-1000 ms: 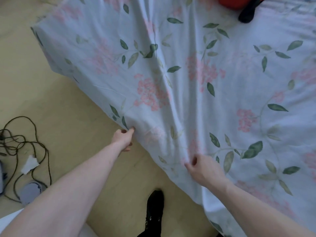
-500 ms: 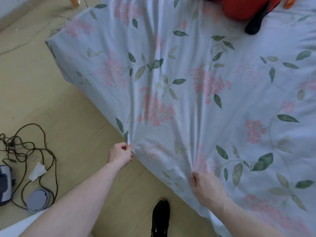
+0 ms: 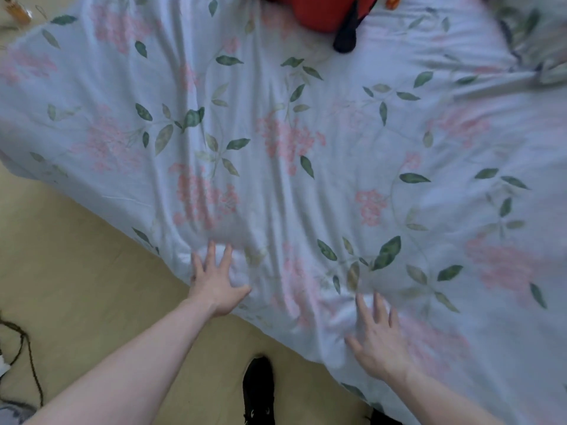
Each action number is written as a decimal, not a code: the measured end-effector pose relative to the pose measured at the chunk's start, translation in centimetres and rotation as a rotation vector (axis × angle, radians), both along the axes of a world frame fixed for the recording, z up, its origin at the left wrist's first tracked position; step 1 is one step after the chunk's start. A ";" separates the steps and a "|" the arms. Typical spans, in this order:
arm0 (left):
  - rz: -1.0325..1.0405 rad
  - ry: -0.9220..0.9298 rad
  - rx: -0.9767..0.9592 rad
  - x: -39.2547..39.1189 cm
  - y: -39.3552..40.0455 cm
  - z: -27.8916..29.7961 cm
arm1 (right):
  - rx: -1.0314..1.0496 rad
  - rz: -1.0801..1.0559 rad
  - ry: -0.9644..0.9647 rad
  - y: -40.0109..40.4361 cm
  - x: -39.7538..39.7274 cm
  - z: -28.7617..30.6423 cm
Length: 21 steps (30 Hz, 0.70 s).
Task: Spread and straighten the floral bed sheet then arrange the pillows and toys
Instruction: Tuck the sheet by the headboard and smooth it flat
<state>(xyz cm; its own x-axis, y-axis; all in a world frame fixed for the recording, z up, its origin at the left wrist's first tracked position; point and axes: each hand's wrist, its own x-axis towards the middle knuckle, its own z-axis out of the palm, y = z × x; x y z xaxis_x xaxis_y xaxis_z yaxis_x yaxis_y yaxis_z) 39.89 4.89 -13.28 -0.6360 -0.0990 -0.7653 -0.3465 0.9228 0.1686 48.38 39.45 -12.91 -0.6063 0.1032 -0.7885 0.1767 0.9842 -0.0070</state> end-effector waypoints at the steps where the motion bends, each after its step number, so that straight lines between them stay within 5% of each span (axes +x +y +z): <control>1: -0.044 -0.030 -0.038 0.8 1.2 -0.1 | -0.009 -0.017 -0.032 0.9 1.5 -0.3; 9: -0.435 -0.268 0.177 4.9 16.2 5.6 | 0.023 -0.204 -0.362 11.6 6.7 6.2; 13: -0.440 -0.323 0.183 6.6 20.7 8.9 | -0.033 -0.388 -0.310 16.1 5.8 10.4; 21: -0.451 -0.055 0.155 4.8 32.1 22.4 | -0.151 -0.624 -0.062 28.5 9.3 23.8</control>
